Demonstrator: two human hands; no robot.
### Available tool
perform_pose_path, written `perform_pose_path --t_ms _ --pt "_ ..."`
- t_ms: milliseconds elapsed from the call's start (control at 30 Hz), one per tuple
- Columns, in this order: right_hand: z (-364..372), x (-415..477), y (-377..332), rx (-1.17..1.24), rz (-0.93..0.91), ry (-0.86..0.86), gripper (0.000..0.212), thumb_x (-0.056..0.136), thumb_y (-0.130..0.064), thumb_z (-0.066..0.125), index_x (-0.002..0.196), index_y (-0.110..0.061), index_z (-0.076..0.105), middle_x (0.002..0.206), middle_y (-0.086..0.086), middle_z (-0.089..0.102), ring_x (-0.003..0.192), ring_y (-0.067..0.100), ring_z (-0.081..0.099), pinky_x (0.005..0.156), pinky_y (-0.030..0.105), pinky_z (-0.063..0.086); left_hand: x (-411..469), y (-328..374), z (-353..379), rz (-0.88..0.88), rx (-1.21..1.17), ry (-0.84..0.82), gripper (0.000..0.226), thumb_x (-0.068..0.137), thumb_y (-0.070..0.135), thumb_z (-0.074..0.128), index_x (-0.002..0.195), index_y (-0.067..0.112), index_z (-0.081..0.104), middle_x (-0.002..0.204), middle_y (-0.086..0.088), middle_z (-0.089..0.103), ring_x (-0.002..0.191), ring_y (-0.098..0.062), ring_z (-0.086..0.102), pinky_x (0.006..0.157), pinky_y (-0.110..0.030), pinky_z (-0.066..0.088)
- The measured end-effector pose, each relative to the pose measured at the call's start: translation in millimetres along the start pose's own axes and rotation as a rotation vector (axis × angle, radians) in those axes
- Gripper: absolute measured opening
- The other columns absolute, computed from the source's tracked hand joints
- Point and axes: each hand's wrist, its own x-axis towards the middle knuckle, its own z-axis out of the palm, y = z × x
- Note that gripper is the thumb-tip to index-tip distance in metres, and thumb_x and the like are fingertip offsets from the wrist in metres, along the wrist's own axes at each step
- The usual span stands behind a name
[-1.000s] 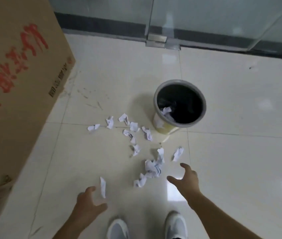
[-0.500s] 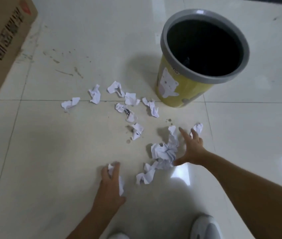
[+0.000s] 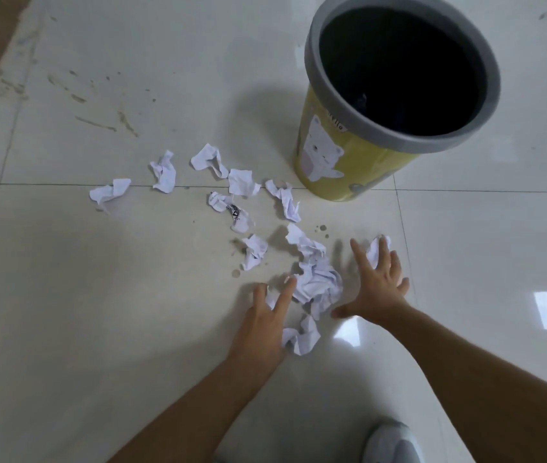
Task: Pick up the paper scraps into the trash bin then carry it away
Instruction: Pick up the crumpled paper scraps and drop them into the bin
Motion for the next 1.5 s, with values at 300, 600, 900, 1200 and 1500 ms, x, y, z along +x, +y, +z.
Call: perform_pose_path --t_ms 300,600,900,1200,1500 --pt "42 -17 -35 0.154 -0.357 0.059 0.106 0.046 -0.045 0.085 0.140 -0.030 0.037 0.138 0.010 0.028 0.119 0.033 0.032 0.100 0.043 0.041 56 15 8 0.045 0.032 -0.047 0.104 0.074 0.016 0.080 0.155 0.029 0.016 0.142 -0.015 0.030 0.126 -0.027 0.049 0.105 -0.037 0.047" --pt "31 -39 -61 0.530 -0.258 -0.075 0.044 0.062 -0.002 0.072 0.104 -0.012 0.065 0.099 0.003 0.061 0.085 0.018 0.057 0.063 0.006 0.037 45 4 -2 0.015 -0.251 -0.007 0.061 0.067 0.018 0.078 0.124 0.022 0.058 0.112 0.004 0.038 0.102 -0.019 0.060 0.080 -0.020 0.043" --pt "-134 -60 -168 0.460 -0.632 0.172 0.017 0.074 -0.006 0.068 0.090 -0.004 0.064 0.086 0.009 0.063 0.079 0.018 0.051 0.058 0.017 0.029 25 22 -174 0.092 -0.145 0.512 0.071 0.058 0.005 0.084 0.122 0.026 0.063 0.110 0.006 0.045 0.085 -0.001 0.048 0.071 0.001 0.036" --pt "-334 -61 -147 0.381 -0.618 0.656 0.034 0.068 -0.010 0.072 0.100 -0.014 0.062 0.089 0.002 0.060 0.071 0.014 0.046 0.057 0.018 0.029 74 173 -316 0.421 -0.087 0.702 0.077 0.062 0.008 0.084 0.129 0.031 0.054 0.114 0.003 0.040 0.092 -0.016 0.057 0.081 -0.014 0.048" --pt "-320 -7 -75 0.397 -0.311 0.517 0.097 0.054 -0.019 0.087 0.140 -0.014 0.042 0.130 0.011 0.053 0.115 0.028 0.055 0.084 0.028 0.042 148 213 -262 0.233 0.008 0.342 0.114 0.064 0.013 0.087 0.153 0.035 0.019 0.157 -0.012 0.016 0.135 -0.034 0.041 0.098 -0.034 0.047"
